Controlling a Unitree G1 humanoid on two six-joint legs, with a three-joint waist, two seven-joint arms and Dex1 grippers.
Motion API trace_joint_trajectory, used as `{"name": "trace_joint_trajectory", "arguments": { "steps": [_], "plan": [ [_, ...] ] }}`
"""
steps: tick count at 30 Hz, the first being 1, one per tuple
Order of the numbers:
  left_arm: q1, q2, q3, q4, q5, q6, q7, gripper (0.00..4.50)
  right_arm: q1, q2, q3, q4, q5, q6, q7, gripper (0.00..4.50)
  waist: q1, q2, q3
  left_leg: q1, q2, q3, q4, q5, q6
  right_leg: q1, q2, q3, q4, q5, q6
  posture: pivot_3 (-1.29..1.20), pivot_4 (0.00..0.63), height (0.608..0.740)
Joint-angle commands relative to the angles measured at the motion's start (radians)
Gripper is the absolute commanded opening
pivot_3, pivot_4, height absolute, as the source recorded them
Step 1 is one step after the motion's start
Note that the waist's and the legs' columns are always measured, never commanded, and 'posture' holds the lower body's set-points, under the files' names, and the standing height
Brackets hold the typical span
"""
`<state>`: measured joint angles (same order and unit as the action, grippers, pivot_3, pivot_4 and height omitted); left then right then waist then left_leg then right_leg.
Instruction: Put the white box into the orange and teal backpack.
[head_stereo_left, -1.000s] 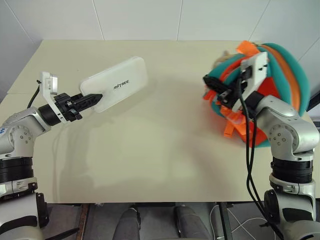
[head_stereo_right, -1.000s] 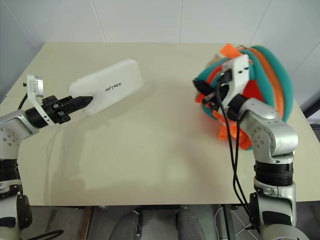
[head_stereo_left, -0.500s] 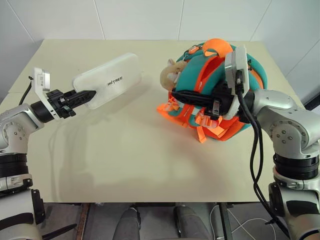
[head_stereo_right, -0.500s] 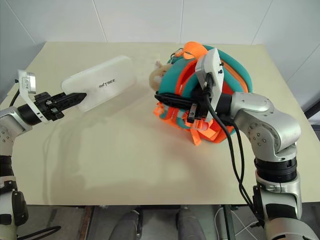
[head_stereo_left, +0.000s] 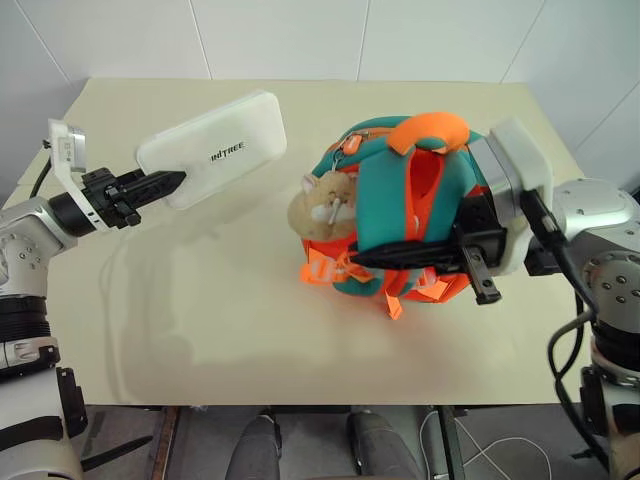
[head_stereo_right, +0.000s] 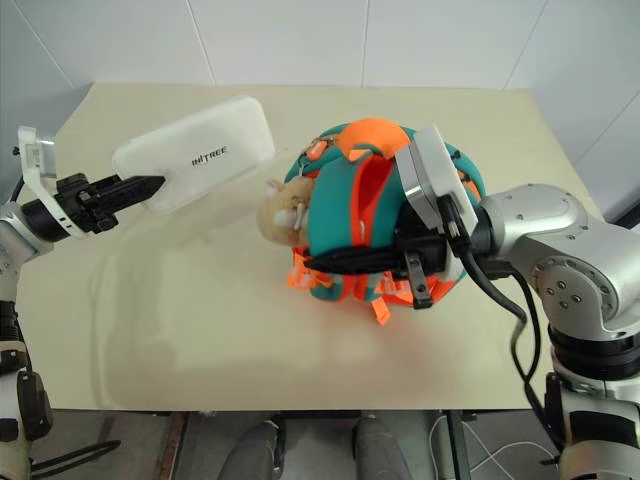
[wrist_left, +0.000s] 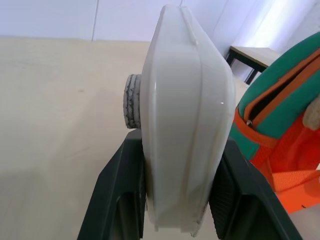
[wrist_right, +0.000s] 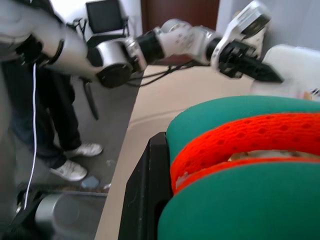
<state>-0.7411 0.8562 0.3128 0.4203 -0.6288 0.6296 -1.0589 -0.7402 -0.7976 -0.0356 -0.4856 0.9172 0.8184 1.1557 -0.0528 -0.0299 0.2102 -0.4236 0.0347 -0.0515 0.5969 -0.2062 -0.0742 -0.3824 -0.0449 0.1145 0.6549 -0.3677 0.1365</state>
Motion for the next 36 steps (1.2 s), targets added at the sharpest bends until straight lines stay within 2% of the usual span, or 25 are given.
{"name": "trace_joint_trajectory", "arguments": {
  "steps": [1,5,10,16,22,36],
  "plan": [
    [-0.021,0.024,0.028,-0.014,-0.019,-0.033,-0.072,1.26,0.015,-0.035,-0.012,-0.016,-0.034,-0.089,0.085,0.00,-0.002,0.000,0.000,0.000,0.000,0.000,0.000,0.000,0.000,0.000,0.000,0.000,0.000,0.000,0.000,0.00,0.150,0.740],
    [0.002,0.043,0.049,-0.061,-0.054,-0.013,-0.151,1.26,0.039,-0.059,-0.003,0.024,-0.090,-0.160,0.155,0.00,-0.003,0.000,0.000,0.000,0.000,0.000,0.000,0.000,0.000,0.000,0.001,0.000,0.001,0.000,0.000,0.00,0.150,0.740],
    [0.036,0.055,0.103,-0.156,-0.144,0.038,-0.229,1.26,0.039,-0.045,0.020,0.089,-0.171,-0.208,0.132,0.00,-0.002,0.000,0.000,0.000,0.000,0.000,0.001,0.000,0.000,0.000,0.000,0.000,0.002,0.000,0.000,0.00,0.150,0.740],
    [0.083,0.081,0.145,-0.250,-0.206,0.080,-0.271,1.26,0.077,-0.041,0.011,0.093,-0.182,-0.203,0.097,0.00,-0.003,0.000,0.000,0.000,0.001,0.000,0.002,0.000,0.000,0.000,0.000,0.000,0.002,0.000,0.000,0.00,0.150,0.740],
    [0.140,0.129,0.041,-0.258,-0.122,0.035,-0.336,1.26,0.074,-0.029,0.013,0.100,-0.193,-0.207,0.074,0.00,-0.003,0.000,0.000,0.001,0.000,0.000,0.002,0.000,0.000,0.001,0.000,0.000,0.003,0.000,0.000,0.00,0.150,0.740],
    [-0.038,0.130,-0.119,-0.115,0.013,-0.099,-0.444,1.26,0.092,-0.023,0.013,0.104,-0.215,-0.224,0.077,0.00,0.003,0.000,0.000,0.001,0.000,-0.002,0.007,0.000,0.001,0.004,0.001,-0.002,0.003,0.000,0.000,0.00,0.150,0.740]
  ]
}}
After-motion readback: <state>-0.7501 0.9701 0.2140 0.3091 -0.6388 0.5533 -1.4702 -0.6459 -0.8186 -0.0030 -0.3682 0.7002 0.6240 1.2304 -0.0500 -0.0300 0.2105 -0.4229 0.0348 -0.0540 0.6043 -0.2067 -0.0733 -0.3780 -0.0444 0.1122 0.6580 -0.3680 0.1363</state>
